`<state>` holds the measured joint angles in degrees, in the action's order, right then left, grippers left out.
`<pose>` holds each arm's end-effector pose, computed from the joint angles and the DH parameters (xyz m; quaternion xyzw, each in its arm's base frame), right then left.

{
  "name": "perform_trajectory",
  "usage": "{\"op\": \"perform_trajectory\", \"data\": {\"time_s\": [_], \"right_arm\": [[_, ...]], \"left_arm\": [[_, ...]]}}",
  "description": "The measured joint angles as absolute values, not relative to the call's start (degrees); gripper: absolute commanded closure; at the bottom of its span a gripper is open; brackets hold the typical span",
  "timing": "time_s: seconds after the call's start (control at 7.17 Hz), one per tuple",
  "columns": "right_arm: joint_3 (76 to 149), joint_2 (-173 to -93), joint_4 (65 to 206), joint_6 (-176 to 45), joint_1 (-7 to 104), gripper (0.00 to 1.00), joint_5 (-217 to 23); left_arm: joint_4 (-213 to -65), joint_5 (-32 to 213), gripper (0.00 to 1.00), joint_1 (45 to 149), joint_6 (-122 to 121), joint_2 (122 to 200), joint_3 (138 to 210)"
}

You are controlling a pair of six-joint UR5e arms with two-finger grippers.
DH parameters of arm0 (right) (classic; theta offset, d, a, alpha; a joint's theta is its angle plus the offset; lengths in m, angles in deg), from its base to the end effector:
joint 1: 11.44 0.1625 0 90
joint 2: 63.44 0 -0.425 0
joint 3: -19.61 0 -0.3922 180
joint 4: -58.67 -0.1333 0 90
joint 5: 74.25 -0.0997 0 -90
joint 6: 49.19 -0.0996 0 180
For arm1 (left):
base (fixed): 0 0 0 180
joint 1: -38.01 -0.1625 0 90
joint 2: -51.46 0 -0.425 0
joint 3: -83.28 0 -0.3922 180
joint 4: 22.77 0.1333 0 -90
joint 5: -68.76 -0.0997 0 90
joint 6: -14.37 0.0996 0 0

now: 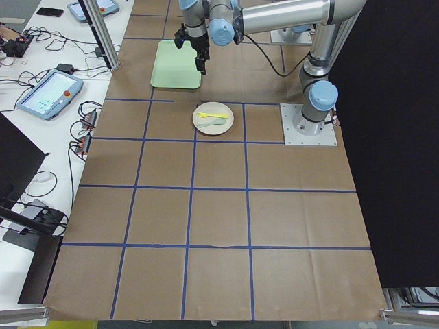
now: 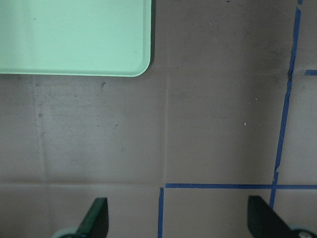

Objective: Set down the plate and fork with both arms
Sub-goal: 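Move the left gripper down to the white plate's rim and grasp it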

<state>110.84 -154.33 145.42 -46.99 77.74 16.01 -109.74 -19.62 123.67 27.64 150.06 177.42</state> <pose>0.1260 -0.4807 0.4795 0.0121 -0.9994 -0.0314 0.0014 -0.0958 -0.5364 0.3813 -0.0764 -0.9934 -0.0815 0.0269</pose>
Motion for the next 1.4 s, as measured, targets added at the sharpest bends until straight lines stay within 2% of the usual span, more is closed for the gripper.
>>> {"op": "perform_trajectory", "data": {"time_s": [0.7,0.98,1.4], "right_arm": [[110.8,-154.4,145.4,-47.0,77.7,0.0,16.0],[110.8,-154.4,145.4,-47.0,77.7,0.0,16.0],[110.8,-154.4,145.4,-47.0,77.7,0.0,16.0]], "left_arm": [[-103.0,-18.8,0.01,108.3,48.5,159.9,180.4],[-98.5,-16.7,0.01,102.5,50.6,160.8,185.7],[-92.4,-14.3,0.16,99.5,50.5,161.9,189.9]]}}
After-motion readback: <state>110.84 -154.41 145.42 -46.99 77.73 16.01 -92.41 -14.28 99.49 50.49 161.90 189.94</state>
